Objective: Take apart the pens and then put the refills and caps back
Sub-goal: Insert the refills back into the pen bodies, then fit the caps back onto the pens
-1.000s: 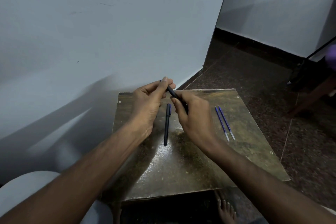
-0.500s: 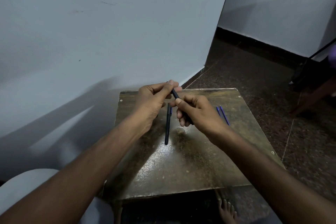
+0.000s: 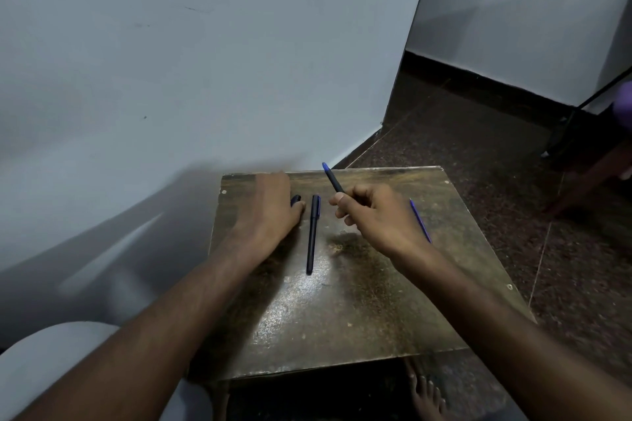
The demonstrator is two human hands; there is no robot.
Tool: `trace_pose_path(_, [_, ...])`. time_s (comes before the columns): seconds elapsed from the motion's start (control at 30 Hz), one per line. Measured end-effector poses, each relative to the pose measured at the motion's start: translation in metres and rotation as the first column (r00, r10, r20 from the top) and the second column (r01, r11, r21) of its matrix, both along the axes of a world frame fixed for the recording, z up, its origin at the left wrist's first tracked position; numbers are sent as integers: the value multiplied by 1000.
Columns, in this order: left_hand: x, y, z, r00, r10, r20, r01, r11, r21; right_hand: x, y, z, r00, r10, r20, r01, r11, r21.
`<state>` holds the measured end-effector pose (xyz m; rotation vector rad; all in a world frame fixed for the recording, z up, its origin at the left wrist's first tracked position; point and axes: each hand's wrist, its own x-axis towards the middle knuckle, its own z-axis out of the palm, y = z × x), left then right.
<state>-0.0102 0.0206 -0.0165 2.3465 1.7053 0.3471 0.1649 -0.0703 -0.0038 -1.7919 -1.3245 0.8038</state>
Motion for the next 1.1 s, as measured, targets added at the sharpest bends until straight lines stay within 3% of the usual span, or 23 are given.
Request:
trace_pose_path(0.13, [4, 2, -1, 1000, -15, 14, 15, 1000, -9, -5, 1, 1, 1000, 0, 18, 0, 1000, -9])
trace_pose_path(0.27, [2, 4, 6, 949, 33, 313, -6, 996, -88, -5, 1, 2, 999, 20, 38, -19, 1000, -10])
trace_pose_path(0.37, [-2, 3, 12, 821, 89, 564, -18, 991, -129, -8, 3, 4, 999, 13, 35, -13, 1000, -4])
trace_pose_path(0.53, [2, 4, 21, 594, 191, 781, -69, 980, -187, -13, 3, 3, 999, 36, 40, -37, 999, 6])
trace_pose_path(0.7, [5, 5, 22, 500, 221, 838, -66, 974, -217, -11, 1, 1, 990, 85, 111, -88, 996, 21])
trace_pose_path(1.1, [1, 5, 22, 530, 183, 828, -72, 983, -171, -15, 4, -2, 989, 117, 92, -119, 993, 21])
